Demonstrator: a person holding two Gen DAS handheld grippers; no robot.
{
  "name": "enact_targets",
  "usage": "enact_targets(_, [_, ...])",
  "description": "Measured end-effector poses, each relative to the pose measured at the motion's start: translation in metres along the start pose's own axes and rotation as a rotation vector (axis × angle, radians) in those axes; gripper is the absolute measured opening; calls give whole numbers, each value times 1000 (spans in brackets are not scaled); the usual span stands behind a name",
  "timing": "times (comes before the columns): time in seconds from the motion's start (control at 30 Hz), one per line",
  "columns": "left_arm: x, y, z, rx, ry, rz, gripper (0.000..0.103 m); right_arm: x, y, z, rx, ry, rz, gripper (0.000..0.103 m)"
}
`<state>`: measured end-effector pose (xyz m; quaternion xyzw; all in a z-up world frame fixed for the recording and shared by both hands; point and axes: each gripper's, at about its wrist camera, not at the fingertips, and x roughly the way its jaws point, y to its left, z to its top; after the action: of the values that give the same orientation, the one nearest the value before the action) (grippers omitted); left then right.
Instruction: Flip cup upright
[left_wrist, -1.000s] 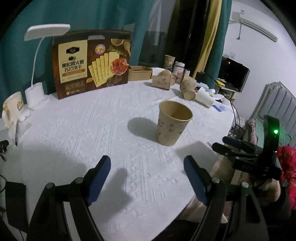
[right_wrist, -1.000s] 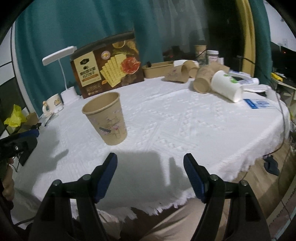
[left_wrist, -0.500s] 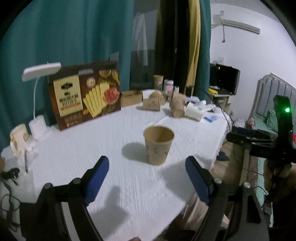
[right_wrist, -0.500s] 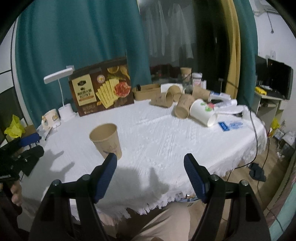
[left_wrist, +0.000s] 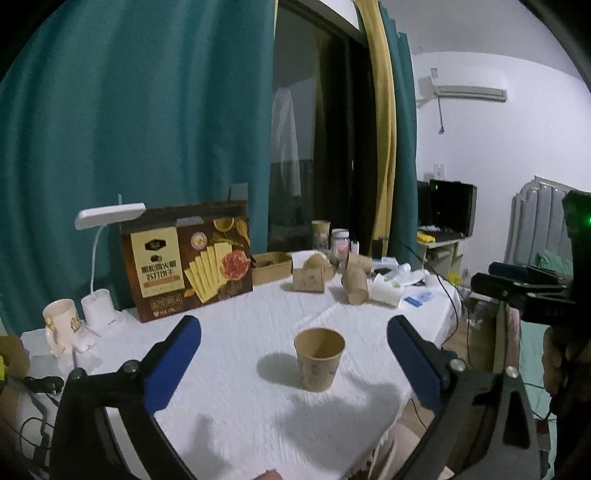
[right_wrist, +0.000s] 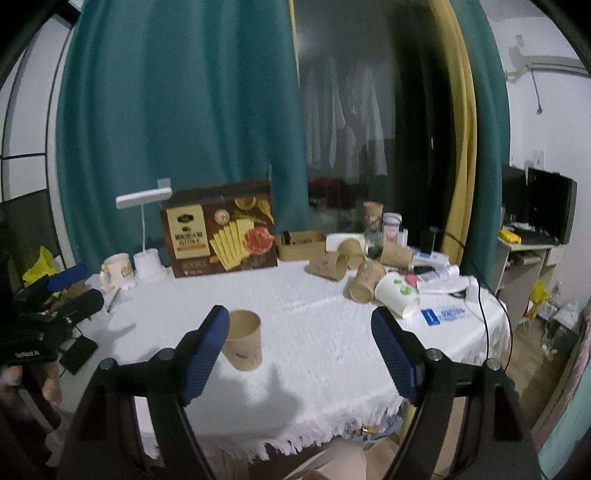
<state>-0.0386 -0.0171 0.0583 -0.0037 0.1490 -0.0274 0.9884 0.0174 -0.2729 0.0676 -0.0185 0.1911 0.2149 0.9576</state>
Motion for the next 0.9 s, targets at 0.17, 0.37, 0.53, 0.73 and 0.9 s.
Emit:
enact_targets(0.17, [-16,9,4,-26,-47,12,103,-13,16,5,-2,-41,12,81])
enact_targets(0.37, [-23,23,-2,-56,-50,12,103,-5,30,0,9,-32,36,81])
enact_targets(0.53, [-23,34,-7,-83,-41,12,103,7,40,-3,-3,-6,41,82])
enact_targets(0.73, [-25,35,-12,-73,-44,14,103,14,44,-5,-13,8,43,82])
enact_targets(0.9, [-24,34,-15,-61,-39,22,103,21,45,-7,-17,21,43,82])
